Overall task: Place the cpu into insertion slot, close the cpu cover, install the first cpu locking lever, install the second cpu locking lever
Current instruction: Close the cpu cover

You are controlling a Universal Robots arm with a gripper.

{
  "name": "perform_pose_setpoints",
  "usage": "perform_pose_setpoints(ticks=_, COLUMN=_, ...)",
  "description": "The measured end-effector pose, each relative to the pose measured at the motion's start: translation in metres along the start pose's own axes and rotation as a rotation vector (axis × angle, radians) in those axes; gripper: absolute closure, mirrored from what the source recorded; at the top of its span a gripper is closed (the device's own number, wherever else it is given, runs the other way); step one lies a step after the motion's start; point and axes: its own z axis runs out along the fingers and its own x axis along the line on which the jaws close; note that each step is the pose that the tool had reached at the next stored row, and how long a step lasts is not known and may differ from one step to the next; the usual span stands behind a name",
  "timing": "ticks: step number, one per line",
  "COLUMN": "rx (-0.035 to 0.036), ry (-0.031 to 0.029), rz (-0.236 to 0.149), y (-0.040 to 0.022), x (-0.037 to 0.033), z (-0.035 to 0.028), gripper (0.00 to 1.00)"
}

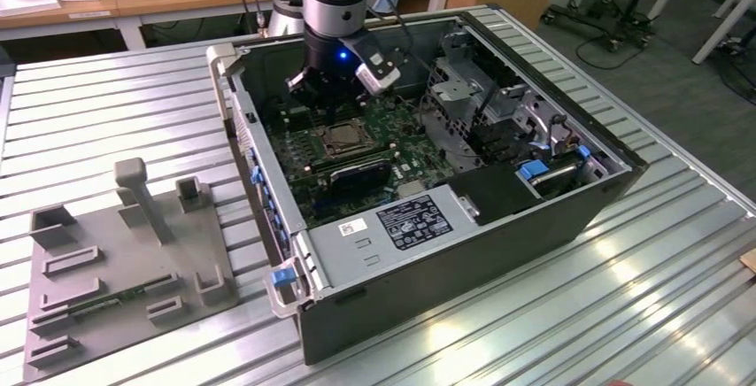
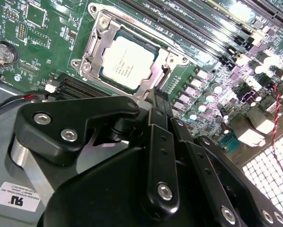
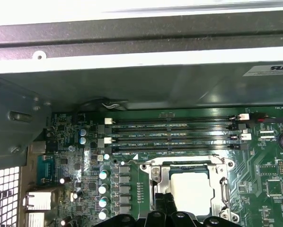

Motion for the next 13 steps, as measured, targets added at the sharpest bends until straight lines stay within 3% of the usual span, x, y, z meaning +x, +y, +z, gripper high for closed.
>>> perform_pose_setpoints(ticks=13, rx=-0.0001, ry=-0.0002, rz=0.0, y=0.0011, x=-0.0216, z=0.0006, gripper=0.89)
